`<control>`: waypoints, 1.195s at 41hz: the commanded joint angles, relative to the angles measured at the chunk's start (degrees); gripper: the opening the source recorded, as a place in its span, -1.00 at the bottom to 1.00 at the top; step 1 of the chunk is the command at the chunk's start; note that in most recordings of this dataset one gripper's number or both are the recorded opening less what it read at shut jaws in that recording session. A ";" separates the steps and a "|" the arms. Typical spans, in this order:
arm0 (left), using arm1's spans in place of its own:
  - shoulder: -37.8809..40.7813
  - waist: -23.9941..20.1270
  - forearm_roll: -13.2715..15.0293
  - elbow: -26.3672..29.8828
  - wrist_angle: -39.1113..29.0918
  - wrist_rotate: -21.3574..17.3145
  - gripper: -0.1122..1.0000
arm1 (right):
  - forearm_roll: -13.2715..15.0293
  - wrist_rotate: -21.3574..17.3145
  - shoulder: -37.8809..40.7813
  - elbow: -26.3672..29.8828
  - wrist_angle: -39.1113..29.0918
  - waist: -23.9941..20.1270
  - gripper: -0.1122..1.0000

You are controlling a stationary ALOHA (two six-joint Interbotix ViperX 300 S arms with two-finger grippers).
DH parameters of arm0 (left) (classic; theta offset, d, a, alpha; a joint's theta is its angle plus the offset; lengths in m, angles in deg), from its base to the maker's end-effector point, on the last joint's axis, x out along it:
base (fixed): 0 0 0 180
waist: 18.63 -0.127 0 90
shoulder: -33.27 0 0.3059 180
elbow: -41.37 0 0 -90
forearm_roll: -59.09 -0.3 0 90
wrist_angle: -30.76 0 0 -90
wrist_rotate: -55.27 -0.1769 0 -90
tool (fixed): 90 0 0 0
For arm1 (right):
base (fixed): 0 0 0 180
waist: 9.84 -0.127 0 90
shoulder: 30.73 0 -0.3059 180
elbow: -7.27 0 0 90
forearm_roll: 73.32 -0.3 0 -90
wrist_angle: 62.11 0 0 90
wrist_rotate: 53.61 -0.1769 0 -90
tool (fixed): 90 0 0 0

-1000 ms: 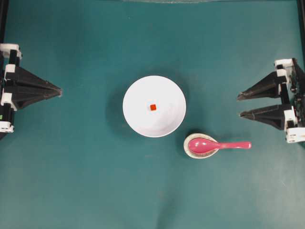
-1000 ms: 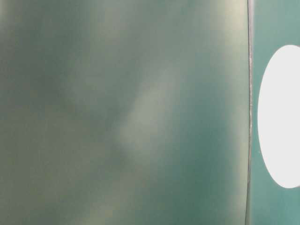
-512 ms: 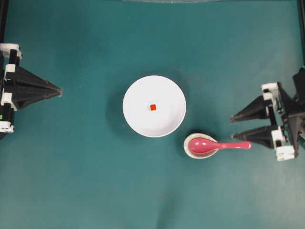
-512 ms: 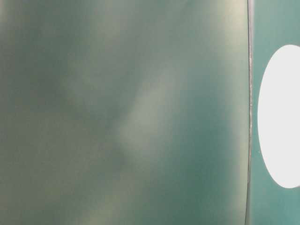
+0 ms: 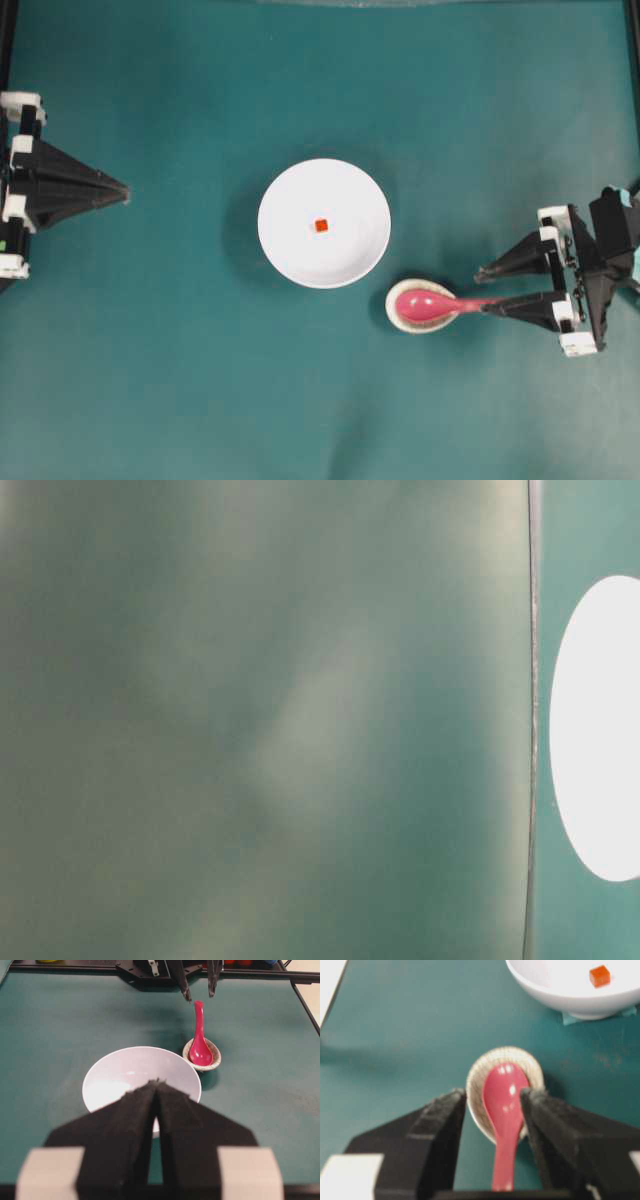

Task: Grip the spoon and scoop the red block from the bowl with right arm.
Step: 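Lower the right gripper around the pink spoon handle and close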

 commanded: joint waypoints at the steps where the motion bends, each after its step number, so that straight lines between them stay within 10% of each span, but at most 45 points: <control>1: 0.44 -0.18 -0.09 1.32 0.26 -0.18 -0.80 | -0.35 0.09 1.76 0.00 2.72 -0.88 0.16; 49: 1.76 -0.18 -0.26 0.97 0.18 -0.79 -0.80 | -3.43 0.18 14.15 1.67 5.01 -4.13 0.15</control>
